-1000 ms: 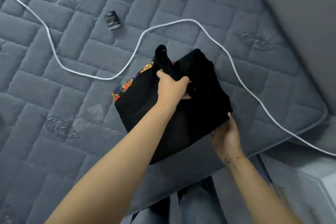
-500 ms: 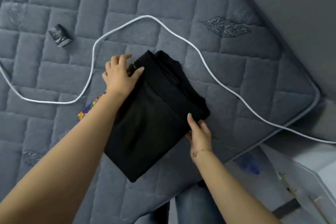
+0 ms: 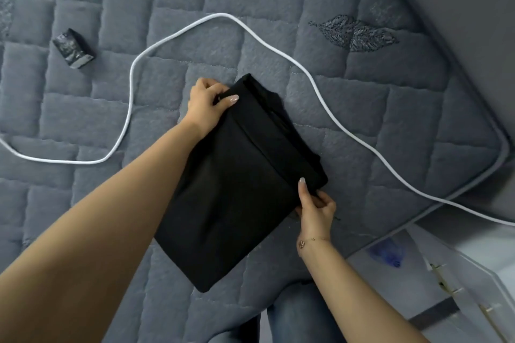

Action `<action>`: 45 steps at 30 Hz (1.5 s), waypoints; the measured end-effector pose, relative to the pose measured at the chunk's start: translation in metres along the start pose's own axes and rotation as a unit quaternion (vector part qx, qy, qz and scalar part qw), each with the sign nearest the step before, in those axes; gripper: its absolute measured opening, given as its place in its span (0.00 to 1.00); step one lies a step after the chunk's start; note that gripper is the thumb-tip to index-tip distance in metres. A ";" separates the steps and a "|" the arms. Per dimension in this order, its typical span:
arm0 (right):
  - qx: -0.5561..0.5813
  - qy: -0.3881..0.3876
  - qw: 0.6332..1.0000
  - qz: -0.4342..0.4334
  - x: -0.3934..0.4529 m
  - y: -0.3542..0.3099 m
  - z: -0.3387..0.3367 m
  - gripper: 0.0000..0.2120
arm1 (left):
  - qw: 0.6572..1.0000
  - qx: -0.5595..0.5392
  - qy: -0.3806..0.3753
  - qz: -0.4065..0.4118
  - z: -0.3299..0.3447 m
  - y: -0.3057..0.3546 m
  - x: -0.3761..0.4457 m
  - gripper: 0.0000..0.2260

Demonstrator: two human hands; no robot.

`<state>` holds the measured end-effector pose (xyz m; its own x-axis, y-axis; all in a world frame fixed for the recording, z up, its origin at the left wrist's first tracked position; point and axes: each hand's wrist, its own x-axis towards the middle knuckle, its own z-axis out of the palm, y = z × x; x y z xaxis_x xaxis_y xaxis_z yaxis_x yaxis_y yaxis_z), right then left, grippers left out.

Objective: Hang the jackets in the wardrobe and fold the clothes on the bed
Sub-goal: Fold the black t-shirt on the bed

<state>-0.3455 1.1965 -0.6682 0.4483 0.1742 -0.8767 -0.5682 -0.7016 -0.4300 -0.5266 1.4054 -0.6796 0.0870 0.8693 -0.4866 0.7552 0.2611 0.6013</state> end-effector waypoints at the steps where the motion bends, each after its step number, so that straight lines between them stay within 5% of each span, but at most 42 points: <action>1: 0.004 0.005 1.000 -0.001 0.001 0.001 0.002 0.28 | 1.000 0.016 0.012 -0.004 0.003 -0.001 0.004 0.09; 4: 0.018 -0.005 1.000 0.004 0.006 0.000 0.004 0.29 | 1.000 0.013 -0.013 0.013 0.004 -0.004 0.009 0.08; 9: 0.021 -0.144 0.989 0.002 0.013 -0.013 -0.006 0.14 | 0.996 -0.051 -0.077 0.009 -0.011 0.007 0.003 0.07; 14: 0.020 -0.180 0.970 -0.165 -0.017 -0.043 -0.010 0.14 | 0.966 -0.256 -0.046 0.000 -0.066 0.022 -0.037 0.21; 16: 0.018 -0.201 0.946 -0.253 -0.046 -0.069 -0.007 0.13 | 0.946 -0.317 -0.031 0.055 -0.101 0.031 -0.066 0.18; 20: -0.014 -0.226 0.865 -0.447 -0.129 -0.108 -0.005 0.14 | 0.925 -0.339 0.054 0.166 -0.175 0.043 -0.145 0.09; 24: -0.106 -0.214 0.774 -0.587 -0.195 -0.096 -0.027 0.15 | 0.926 -0.286 0.101 0.225 -0.209 0.022 -0.224 0.18; 28: -0.261 -0.195 0.628 -0.707 -0.214 -0.029 -0.057 0.09 | 0.942 -0.236 0.118 0.208 -0.196 -0.055 -0.285 0.19; 31: -0.344 -0.229 0.582 -0.700 -0.212 0.054 -0.058 0.08 | 0.946 -0.274 0.121 0.121 -0.171 -0.134 -0.309 0.12; 37: -0.589 -0.322 0.499 -0.549 -0.188 0.226 -0.041 0.12 | 0.918 -0.330 0.147 -0.162 -0.115 -0.292 -0.363 0.16; 42: -0.612 -0.356 0.533 -0.463 -0.181 0.230 -0.035 0.14 | 0.881 -0.336 0.233 -0.238 -0.088 -0.310 -0.406 0.15; 45: -0.618 -0.355 0.515 -0.476 -0.185 0.189 -0.013 0.14 | 0.843 -0.411 0.243 -0.247 -0.063 -0.276 -0.423 0.11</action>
<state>-0.5267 1.0225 -0.5843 -0.4973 0.7464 -0.4422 0.7461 0.1078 -0.6570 -0.8122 0.9918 -0.5997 -0.5337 0.5867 -0.6090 -0.1019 0.6703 0.7351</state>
